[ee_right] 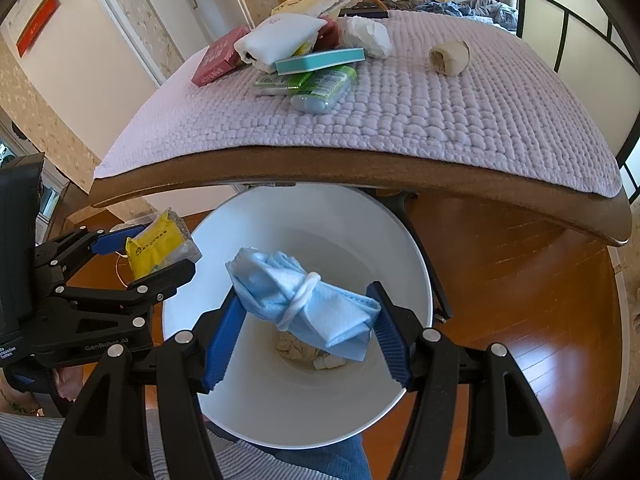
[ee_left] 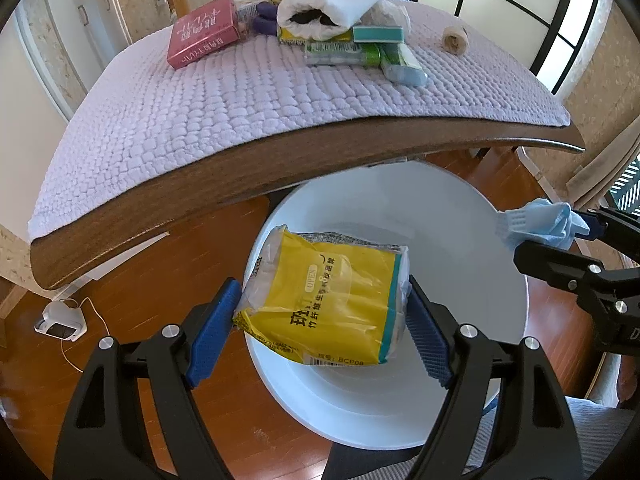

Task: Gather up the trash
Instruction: 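Open the left tool dropping the yellow packet while the right tool drops the mask into the bucket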

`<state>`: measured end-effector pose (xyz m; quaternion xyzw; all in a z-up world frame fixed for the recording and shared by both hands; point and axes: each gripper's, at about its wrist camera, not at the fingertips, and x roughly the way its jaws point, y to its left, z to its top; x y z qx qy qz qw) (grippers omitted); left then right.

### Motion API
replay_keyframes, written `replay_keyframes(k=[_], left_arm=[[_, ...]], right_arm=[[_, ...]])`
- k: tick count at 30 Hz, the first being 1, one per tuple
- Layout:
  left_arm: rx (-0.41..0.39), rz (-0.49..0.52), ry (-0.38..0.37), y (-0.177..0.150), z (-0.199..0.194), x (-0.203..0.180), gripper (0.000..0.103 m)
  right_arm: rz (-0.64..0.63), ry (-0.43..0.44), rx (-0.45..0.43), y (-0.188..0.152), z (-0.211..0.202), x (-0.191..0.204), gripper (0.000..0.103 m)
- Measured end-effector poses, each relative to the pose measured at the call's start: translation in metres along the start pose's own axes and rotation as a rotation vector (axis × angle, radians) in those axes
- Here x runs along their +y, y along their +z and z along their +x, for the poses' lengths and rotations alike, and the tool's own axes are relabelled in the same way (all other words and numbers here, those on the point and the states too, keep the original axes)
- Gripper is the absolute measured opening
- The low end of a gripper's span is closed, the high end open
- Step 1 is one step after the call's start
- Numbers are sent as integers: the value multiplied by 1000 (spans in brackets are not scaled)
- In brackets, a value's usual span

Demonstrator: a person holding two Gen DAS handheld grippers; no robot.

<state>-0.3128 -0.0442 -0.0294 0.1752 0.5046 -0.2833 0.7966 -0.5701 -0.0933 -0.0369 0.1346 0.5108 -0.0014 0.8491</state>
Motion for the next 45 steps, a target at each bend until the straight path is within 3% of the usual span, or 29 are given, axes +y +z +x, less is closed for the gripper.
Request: replay_keyframes(k=[27, 45], left_arm=[[52, 1, -9, 6, 26, -3, 81], [41, -19, 13, 7, 21, 3, 81]], right_arm=[[15, -5, 55, 10, 36, 3, 61], [41, -14, 39, 13, 29, -13, 61]])
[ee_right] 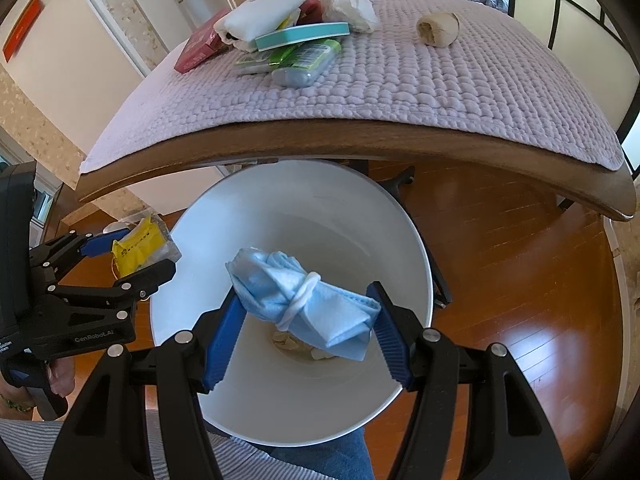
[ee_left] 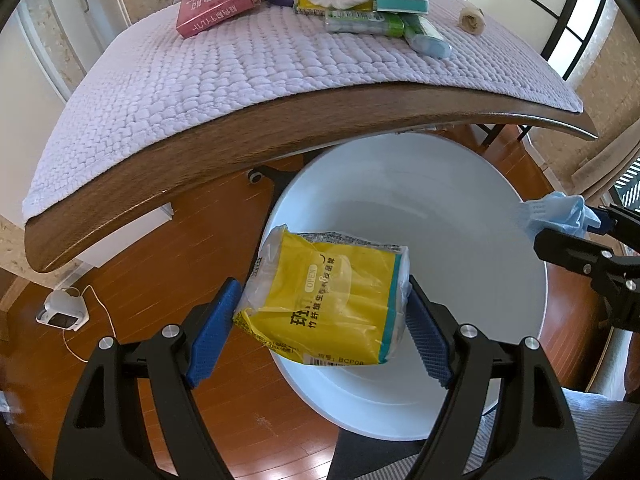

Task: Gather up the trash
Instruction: 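Open the left tool dropping the yellow packet while the right tool drops the mask into the bucket, then move the left tool to the pink box while the right tool moves to the beige roll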

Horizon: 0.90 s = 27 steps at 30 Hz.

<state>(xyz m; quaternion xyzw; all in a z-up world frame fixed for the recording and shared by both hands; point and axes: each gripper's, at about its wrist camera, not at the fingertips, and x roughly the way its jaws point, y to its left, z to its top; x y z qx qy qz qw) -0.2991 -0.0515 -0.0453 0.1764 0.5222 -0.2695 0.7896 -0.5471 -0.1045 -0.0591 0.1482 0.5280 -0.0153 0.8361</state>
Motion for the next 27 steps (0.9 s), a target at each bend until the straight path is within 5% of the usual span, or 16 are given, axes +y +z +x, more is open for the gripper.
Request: replay_keyframes(k=[10, 13, 27], left_arm=[[-10, 9, -11, -2, -4, 2, 81], [-20, 22, -33, -1, -6, -1, 87], [-47, 16, -46, 4, -9, 3, 92]], right_arm=[[5, 12, -1, 1, -1, -2, 62], [16, -6, -18, 3, -4, -1, 83], [31, -5, -29, 10, -6, -4, 83]])
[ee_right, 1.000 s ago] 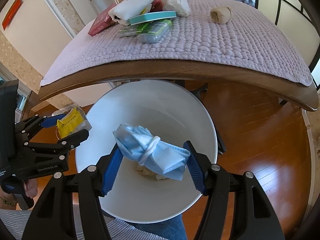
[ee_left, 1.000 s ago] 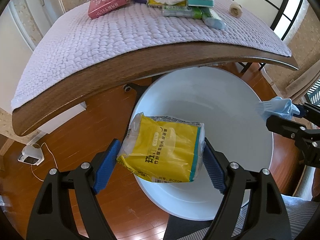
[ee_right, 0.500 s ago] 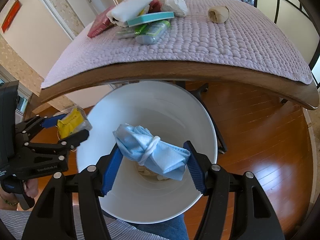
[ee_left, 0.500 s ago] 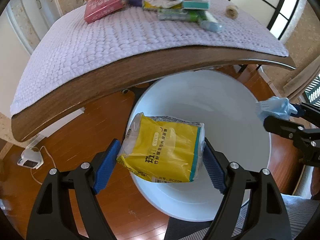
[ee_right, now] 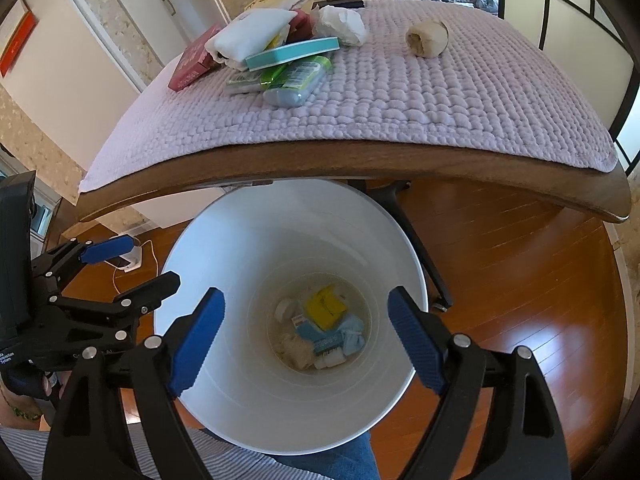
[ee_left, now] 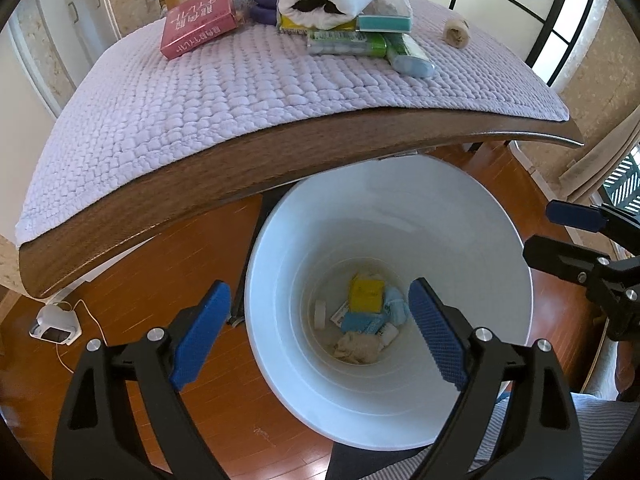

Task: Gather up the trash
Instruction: 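Move the left tool to the pink box while the right tool moves to the beige roll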

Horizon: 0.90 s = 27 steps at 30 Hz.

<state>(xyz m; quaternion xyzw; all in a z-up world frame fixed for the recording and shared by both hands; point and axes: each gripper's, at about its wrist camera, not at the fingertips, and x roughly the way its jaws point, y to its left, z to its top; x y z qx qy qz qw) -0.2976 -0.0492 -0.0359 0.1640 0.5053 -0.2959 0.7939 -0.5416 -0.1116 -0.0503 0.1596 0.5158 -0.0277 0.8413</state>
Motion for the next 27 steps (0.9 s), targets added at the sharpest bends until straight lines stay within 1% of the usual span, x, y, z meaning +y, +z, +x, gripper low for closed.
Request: replay_keyframes(k=[10, 22, 27], left_arm=[[-10, -7, 1, 3, 0, 4, 92], [-41, -21, -2, 9, -11, 4, 92], [-59, -30, -1, 12, -18, 5, 92]], right_arm=[[2, 5, -13, 6, -4, 1, 83], [-1, 10, -51, 16, -15, 4, 83], [1, 7, -85, 19, -23, -1, 83]])
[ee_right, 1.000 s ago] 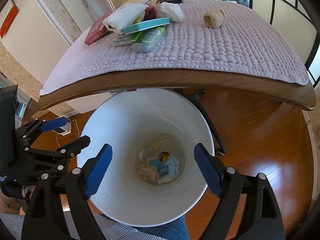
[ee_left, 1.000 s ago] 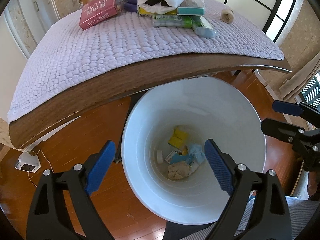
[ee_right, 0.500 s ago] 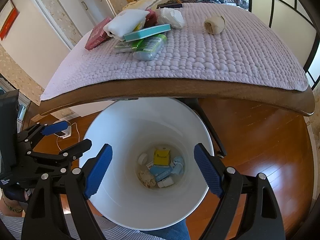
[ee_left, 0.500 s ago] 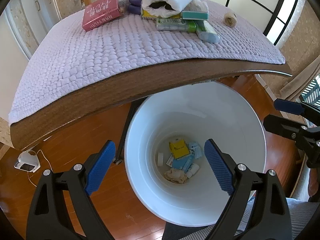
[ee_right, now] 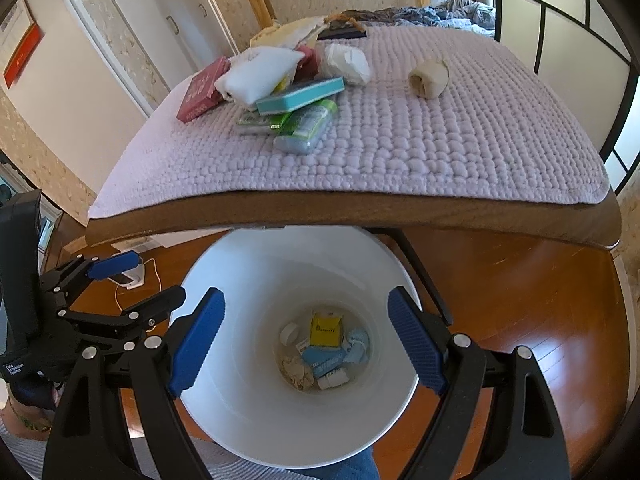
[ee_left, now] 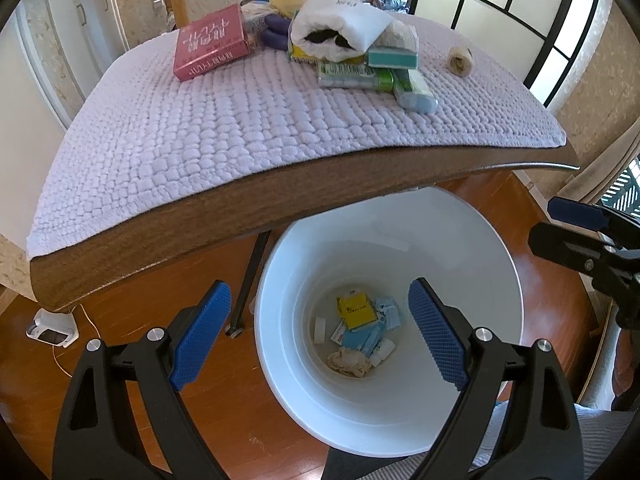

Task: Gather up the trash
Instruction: 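Move the left tool to the pink box while the right tool moves to the beige roll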

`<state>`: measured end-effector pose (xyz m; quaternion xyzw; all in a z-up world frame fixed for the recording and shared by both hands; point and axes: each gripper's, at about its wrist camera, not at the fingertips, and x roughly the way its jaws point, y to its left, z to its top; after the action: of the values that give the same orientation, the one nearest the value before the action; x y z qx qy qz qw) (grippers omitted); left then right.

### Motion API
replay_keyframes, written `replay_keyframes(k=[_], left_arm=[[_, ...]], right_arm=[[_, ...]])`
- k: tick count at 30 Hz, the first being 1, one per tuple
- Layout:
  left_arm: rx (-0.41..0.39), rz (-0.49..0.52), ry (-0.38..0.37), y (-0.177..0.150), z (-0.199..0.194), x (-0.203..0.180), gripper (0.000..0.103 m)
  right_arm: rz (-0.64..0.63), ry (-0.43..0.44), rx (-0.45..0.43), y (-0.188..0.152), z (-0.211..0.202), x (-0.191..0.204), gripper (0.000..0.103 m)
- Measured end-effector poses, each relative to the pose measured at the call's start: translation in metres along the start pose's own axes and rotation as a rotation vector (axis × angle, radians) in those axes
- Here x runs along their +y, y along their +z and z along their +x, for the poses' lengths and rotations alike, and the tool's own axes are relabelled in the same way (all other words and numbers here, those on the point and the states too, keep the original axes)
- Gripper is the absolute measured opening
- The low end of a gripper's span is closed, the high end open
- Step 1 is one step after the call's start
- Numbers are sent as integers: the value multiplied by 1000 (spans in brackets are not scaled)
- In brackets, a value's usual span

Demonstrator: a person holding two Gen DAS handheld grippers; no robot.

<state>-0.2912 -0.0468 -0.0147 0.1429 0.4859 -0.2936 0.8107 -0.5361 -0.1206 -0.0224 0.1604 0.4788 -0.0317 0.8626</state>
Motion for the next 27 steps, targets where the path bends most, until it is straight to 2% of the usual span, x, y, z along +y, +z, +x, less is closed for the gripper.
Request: replay_keyframes(k=[6, 13, 17, 22, 27], left_arm=[[-51, -38, -2, 10, -18, 7, 92], [-132, -92, 50, 39, -34, 31, 92], [-162, -126, 82, 62, -33, 50, 99], [-176, -185, 67, 98, -22, 75, 100], [-167, -247, 24, 133, 0, 97, 100]], right_arm=[[-15, -63, -83, 15, -13, -8, 83], [15, -129, -154, 50, -18, -34, 83], [16, -163, -197, 75, -15, -46, 83], [12, -188, -232, 102, -7, -57, 85], [23, -194, -225, 129, 15, -69, 85]])
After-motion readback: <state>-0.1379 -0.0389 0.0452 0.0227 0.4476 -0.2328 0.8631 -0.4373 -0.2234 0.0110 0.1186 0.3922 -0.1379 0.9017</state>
